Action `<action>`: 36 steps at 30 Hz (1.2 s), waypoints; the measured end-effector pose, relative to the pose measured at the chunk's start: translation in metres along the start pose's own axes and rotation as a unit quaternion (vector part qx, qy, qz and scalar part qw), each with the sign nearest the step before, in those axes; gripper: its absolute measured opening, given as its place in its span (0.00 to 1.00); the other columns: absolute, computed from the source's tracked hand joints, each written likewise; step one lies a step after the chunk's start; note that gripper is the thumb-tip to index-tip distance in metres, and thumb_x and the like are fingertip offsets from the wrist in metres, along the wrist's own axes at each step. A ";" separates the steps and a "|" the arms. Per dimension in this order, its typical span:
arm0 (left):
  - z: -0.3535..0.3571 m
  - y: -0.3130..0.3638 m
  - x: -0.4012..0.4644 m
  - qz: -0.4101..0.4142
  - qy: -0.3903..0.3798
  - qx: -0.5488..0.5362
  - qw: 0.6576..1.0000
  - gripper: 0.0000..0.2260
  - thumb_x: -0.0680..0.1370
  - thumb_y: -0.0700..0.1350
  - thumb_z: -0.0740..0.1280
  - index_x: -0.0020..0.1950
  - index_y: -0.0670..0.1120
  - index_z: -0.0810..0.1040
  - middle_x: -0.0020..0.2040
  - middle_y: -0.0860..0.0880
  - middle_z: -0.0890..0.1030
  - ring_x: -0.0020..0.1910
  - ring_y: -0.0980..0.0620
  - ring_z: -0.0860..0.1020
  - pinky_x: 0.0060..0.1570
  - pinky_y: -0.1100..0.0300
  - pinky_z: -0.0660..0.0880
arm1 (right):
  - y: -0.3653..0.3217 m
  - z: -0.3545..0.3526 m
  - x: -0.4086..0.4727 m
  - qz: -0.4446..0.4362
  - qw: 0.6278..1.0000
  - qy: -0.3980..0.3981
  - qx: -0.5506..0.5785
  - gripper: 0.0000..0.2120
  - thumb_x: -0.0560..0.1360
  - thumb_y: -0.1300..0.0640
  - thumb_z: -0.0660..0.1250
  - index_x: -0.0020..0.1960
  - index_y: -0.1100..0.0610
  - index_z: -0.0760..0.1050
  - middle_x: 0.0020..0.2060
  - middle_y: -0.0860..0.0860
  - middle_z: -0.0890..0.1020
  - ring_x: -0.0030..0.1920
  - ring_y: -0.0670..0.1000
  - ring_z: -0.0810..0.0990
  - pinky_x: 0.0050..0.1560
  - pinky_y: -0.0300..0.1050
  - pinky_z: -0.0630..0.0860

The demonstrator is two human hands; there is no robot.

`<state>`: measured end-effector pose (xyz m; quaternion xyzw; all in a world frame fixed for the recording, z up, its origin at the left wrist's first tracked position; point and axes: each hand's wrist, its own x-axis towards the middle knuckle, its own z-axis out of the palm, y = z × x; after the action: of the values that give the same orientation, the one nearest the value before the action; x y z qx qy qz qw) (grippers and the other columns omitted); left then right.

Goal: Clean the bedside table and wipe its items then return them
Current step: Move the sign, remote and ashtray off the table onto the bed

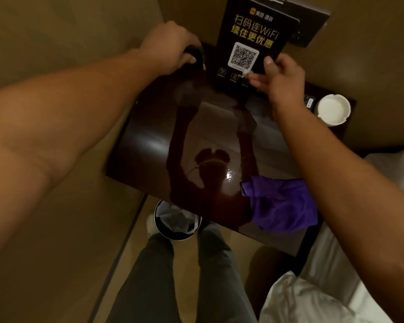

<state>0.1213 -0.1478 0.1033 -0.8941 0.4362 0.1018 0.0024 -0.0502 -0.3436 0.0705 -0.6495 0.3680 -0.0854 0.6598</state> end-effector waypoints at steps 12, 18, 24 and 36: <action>-0.021 0.035 -0.055 0.044 0.003 0.003 0.999 0.18 0.82 0.46 0.68 0.71 0.46 0.77 0.66 0.41 0.81 0.65 0.37 0.77 0.61 0.43 0.75 | -0.019 -0.014 -0.083 -0.076 0.992 0.094 0.024 0.07 0.86 0.61 0.58 0.60 0.64 0.71 0.58 0.68 0.82 0.43 0.52 0.86 0.49 0.49 0.84; -0.024 0.055 -0.105 0.081 0.024 -0.005 0.996 0.17 0.82 0.46 0.67 0.71 0.49 0.77 0.66 0.43 0.80 0.66 0.39 0.77 0.62 0.42 0.75 | -0.011 -0.013 -0.155 -0.075 0.986 0.141 0.041 0.11 0.86 0.62 0.59 0.64 0.67 0.71 0.56 0.66 0.83 0.42 0.51 0.85 0.50 0.50 0.84; -0.027 0.094 -0.148 0.122 0.006 -0.010 0.992 0.17 0.82 0.46 0.68 0.72 0.50 0.76 0.65 0.45 0.81 0.66 0.41 0.77 0.62 0.41 0.75 | 0.014 -0.029 -0.227 -0.059 0.977 0.201 0.050 0.06 0.86 0.61 0.59 0.60 0.63 0.72 0.55 0.65 0.84 0.48 0.58 0.86 0.53 0.54 0.84; -0.004 0.218 -0.196 0.264 0.005 -0.036 0.964 0.16 0.81 0.47 0.69 0.68 0.52 0.78 0.60 0.44 0.83 0.60 0.40 0.79 0.54 0.44 0.75 | 0.079 -0.106 -0.362 -0.038 0.951 0.304 0.048 0.08 0.85 0.60 0.60 0.61 0.62 0.75 0.52 0.61 0.85 0.49 0.62 0.87 0.52 0.52 0.85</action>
<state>-0.1652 -0.1307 0.1616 -0.7473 0.6527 0.1100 -0.0587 -0.4013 -0.2022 0.1455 -0.5741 0.5216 -0.3218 0.5430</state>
